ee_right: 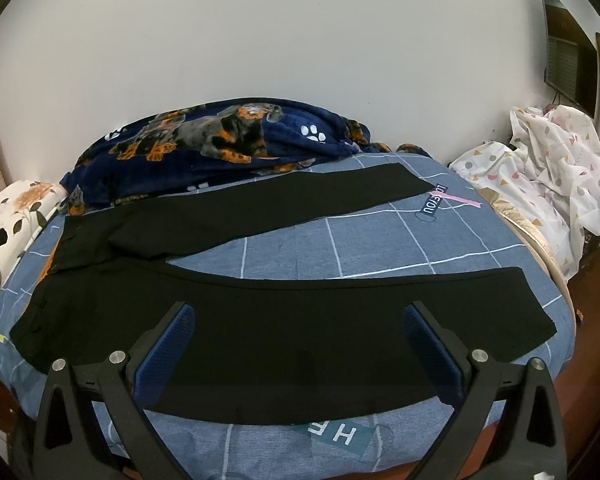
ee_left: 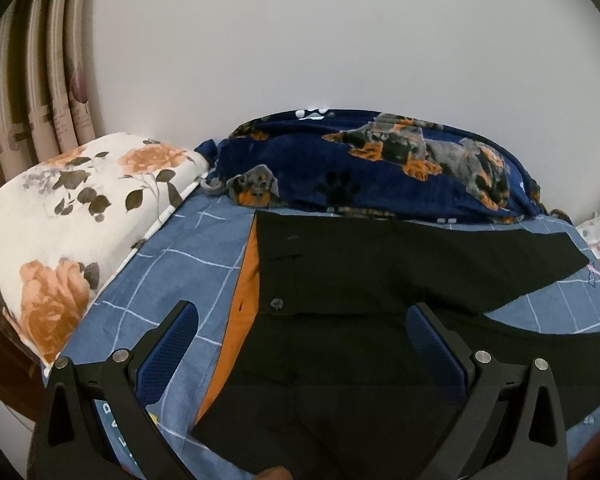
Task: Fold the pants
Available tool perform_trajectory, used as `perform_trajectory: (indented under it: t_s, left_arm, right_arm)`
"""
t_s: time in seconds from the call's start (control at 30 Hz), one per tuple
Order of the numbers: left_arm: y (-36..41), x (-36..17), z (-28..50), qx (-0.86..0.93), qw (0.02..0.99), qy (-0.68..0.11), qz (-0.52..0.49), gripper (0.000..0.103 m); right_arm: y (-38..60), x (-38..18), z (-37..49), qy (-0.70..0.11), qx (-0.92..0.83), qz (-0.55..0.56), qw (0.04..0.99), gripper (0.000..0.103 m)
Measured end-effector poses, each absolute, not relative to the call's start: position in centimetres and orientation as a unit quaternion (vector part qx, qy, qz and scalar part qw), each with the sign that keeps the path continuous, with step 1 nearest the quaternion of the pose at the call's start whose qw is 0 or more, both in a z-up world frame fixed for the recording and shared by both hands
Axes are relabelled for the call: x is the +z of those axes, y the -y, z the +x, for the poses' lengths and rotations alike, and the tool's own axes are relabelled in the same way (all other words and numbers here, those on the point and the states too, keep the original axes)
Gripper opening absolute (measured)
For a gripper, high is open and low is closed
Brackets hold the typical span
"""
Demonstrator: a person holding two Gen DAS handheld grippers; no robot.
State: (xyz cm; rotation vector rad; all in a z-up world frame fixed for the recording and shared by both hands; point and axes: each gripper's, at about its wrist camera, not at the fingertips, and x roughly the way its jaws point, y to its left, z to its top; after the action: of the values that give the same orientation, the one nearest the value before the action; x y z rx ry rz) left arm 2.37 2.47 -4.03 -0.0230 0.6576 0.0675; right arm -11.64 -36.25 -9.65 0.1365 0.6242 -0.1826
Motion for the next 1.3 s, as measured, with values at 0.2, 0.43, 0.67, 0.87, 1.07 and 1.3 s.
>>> perform_trajectory:
  t_s: [0.2, 0.43, 0.67, 0.87, 1.07, 1.3]
  left_arm:
    - [-2.8, -4.3, 2.6, 0.038, 0.943, -0.328, -0.024, 0.103]
    - [-2.5, -4.3, 2.7, 0.030, 0.944, -0.328, -0.013, 0.103]
    - [-1.9, -4.7, 2.8, 0.019, 0.943, -0.331, -0.001, 0.103]
    - [-1.9, -4.8, 3.0, 0.012, 0.943, -0.332, -0.004, 0.103]
    - [-1.8, -5.2, 3.0, 0.012, 0.944, -0.331, -0.001, 0.103]
    - [-1.7, -5.4, 3.1, 0.007, 0.942, -0.335, 0.001, 0.103]
  right_arm:
    - [36.8, -9.8, -11.8, -0.306, -0.092, 0.070, 0.945, 0.103]
    - [36.9, -9.9, -11.9, -0.307, -0.092, 0.070, 0.945, 0.103]
    - [37.2, -10.1, -11.8, -0.311, -0.099, 0.073, 0.943, 0.103]
    - [39.6, -11.2, -11.7, -0.325, -0.129, 0.100, 0.932, 0.103]
    - [42.0, -12.3, -11.6, -0.344, -0.156, 0.150, 0.914, 0.103]
    - [42.0, -12.8, -11.3, -0.357, -0.169, 0.139, 0.908, 0.103]
